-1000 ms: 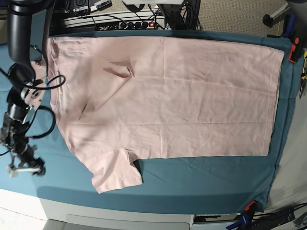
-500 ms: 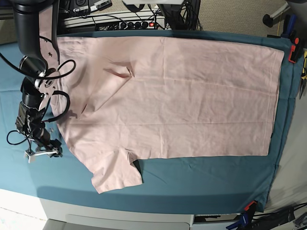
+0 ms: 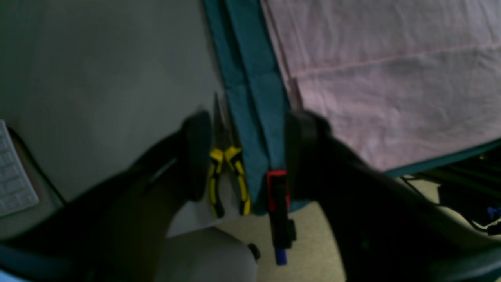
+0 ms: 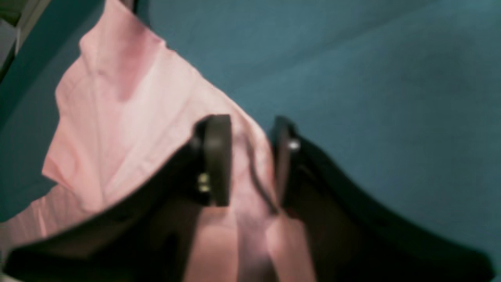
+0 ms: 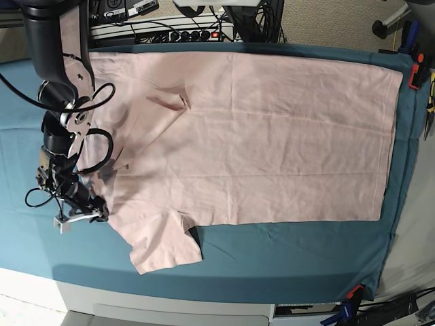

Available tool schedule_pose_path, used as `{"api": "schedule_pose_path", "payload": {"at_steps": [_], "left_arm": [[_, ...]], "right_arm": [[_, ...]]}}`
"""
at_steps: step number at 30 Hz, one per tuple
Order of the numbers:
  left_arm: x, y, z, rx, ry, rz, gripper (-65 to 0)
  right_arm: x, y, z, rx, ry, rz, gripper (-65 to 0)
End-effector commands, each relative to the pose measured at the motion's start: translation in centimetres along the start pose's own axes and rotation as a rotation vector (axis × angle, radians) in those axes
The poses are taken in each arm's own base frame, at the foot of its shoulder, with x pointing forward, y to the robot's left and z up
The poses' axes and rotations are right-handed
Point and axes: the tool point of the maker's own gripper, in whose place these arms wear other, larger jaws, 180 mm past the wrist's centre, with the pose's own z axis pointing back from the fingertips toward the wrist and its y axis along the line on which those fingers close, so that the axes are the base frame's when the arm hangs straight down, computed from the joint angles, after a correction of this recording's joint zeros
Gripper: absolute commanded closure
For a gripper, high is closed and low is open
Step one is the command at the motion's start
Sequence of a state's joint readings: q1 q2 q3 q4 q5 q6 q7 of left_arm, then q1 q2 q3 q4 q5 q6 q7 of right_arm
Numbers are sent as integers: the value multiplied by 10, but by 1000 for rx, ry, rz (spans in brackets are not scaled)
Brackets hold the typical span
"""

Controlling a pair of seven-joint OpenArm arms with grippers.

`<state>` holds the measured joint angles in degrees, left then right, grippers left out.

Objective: Fold the T-shirt properly
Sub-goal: 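Move the right gripper to the sleeve-side hem corner of the shirt, then grasp the hem corners with both grippers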

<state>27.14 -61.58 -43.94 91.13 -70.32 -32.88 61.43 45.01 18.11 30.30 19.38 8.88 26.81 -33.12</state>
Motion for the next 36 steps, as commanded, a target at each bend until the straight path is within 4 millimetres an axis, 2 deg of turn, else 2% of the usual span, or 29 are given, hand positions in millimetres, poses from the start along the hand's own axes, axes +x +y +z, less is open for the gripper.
{"api": "schedule_pose_path", "payload": {"at_steps": [1, 2, 3, 8, 11, 14, 19, 23, 27, 32, 36], "left_arm": [[16, 2, 7, 7, -38, -27, -311], [16, 2, 6, 5, -39, -24, -311], [15, 1, 6, 3, -41, -20, -311], [26, -3, 0, -9, -142, 2, -298], [35, -4, -14, 8, -132, -21, -268], [51, -7, -36, 36, -134, -68, -268], [84, -7, -85, 76, -145, -99, -268], [112, 4, -128, 66, -145, 5, -268], [132, 18, -167, 17, -142, 181, -268], [141, 23, -197, -35, -165, 397, -268], [133, 11, -219, -50, -151, 457, -248]], "right_arm": [[29, 5, 5, 12, -75, 5, -72], [27, 3, 5, 10, -77, 5, -10], [23, 0, 5, 5, -74, 5, 0], [9, -10, 4, -15, -59, 8, 0], [5, -12, 4, -19, -58, 7, 0], [7, -11, 4, -17, -60, 7, 0], [5, -11, 4, -17, -51, 7, 0], [4, -11, 4, -17, -45, 7, 0], [4, -11, 4, -17, -45, 7, 0], [5, -12, 4, -17, -49, 7, 0], [6, -11, 4, -13, -55, 1, 0]]}}
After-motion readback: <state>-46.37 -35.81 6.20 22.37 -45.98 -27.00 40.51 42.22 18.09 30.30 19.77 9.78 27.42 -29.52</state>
